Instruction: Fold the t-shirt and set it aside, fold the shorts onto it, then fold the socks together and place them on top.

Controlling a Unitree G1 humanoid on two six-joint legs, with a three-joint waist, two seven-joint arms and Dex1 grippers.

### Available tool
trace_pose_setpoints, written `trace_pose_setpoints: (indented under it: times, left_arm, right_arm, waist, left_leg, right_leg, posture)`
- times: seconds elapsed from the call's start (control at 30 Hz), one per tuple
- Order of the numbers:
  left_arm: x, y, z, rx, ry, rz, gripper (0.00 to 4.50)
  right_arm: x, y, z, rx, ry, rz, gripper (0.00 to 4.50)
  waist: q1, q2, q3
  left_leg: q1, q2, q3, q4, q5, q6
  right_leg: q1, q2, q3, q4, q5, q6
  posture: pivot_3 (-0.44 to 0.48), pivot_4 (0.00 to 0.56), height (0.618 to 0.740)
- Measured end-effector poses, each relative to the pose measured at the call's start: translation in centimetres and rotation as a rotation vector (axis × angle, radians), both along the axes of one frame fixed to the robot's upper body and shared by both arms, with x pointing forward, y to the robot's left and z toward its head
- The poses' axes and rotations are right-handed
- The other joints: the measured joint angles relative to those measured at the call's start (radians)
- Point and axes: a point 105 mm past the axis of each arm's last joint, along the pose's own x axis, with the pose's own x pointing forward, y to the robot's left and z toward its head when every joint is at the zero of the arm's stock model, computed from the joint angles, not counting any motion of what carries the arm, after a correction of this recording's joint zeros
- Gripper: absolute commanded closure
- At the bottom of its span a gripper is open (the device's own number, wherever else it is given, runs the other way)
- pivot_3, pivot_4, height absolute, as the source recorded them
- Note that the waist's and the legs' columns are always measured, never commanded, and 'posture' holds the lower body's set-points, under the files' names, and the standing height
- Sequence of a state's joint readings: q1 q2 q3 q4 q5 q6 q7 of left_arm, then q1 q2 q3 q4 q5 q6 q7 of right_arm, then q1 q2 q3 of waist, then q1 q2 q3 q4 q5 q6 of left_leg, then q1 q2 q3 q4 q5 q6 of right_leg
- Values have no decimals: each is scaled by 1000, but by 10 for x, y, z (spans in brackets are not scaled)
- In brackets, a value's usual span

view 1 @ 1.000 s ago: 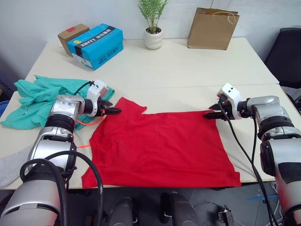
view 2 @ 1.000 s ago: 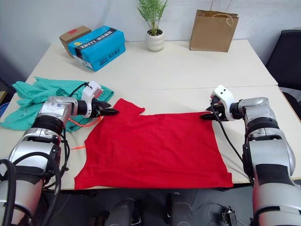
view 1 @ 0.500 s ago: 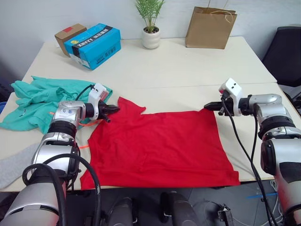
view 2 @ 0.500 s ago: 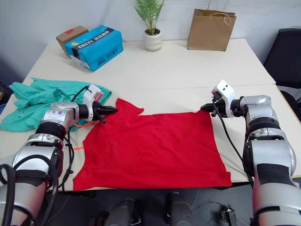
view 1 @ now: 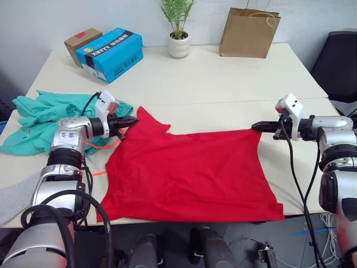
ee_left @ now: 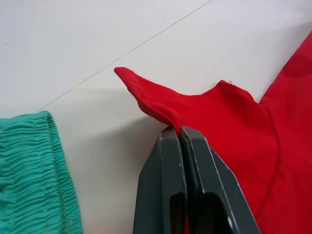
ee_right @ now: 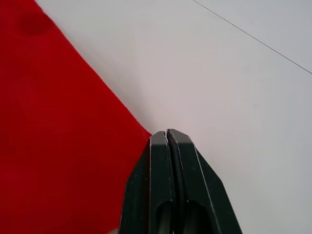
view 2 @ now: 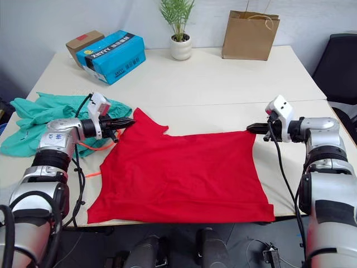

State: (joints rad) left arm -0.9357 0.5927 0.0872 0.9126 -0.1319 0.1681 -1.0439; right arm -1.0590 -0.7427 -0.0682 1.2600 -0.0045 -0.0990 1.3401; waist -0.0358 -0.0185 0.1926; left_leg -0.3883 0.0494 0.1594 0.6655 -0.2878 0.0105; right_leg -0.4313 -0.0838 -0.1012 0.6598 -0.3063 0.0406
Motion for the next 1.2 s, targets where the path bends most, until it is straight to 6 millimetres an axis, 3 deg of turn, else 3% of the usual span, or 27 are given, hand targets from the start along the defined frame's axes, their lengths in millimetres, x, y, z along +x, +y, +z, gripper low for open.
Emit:
trace_pose_setpoints:
  times: [0.23, 0.47, 1.0, 1.03, 1.1, 1.2]
  left_arm:
    - [-17, 4, 0, 6, -38, -33, 4448]
    - [-37, 7, -20, 28, -12, -52, 4448]
    - [-62, 19, -38, 74, 11, -43, 4448]
    - [-63, 18, -37, 68, 13, -49, 4491]
    - [-66, 15, -37, 62, 25, -65, 4056]
    - [-69, 17, -42, 55, 69, -58, 3279]
  right_arm:
    - [-12, -2, -11, 41, -17, 46, 4500]
    - [-27, -5, -27, 69, -4, 76, 4500]
    - [-47, -13, -55, 30, 25, 57, 4500]
    - [-45, -15, -55, 27, 13, 37, 4320]
    - [-43, -17, -54, 27, 1, 7, 3872]
    - [-44, -16, -54, 34, -3, 12, 2863]
  waist:
    - [2, 0, 0]
    - [5, 0, 0]
    - [6, 0, 0]
    - [6, 0, 0]
    - [6, 0, 0]
    - [6, 0, 0]
  left_leg:
    - [0, 0, 0, 0, 0, 0]
    - [1, 0, -1, 1, 0, 0]
    - [2, 0, -1, 1, 0, 0]
    - [2, 0, -1, 1, 0, 0]
    - [2, 0, -1, 1, 0, 0]
    - [2, 0, -2, 1, 0, 0]
  right_leg:
    - [0, 0, 0, 0, 0, 0]
    - [1, 0, 0, 0, 0, 0]
    - [2, -1, 0, 0, 0, 0]
    - [2, -1, 0, 0, 0, 0]
    - [2, -1, 0, 0, 0, 0]
    - [2, -1, 0, 0, 0, 0]
  posture:
    - [0, 150, 740]
    - [0, 150, 740]
    - [0, 150, 740]
    - [0, 150, 740]
    - [0, 150, 740]
    - [0, 150, 740]
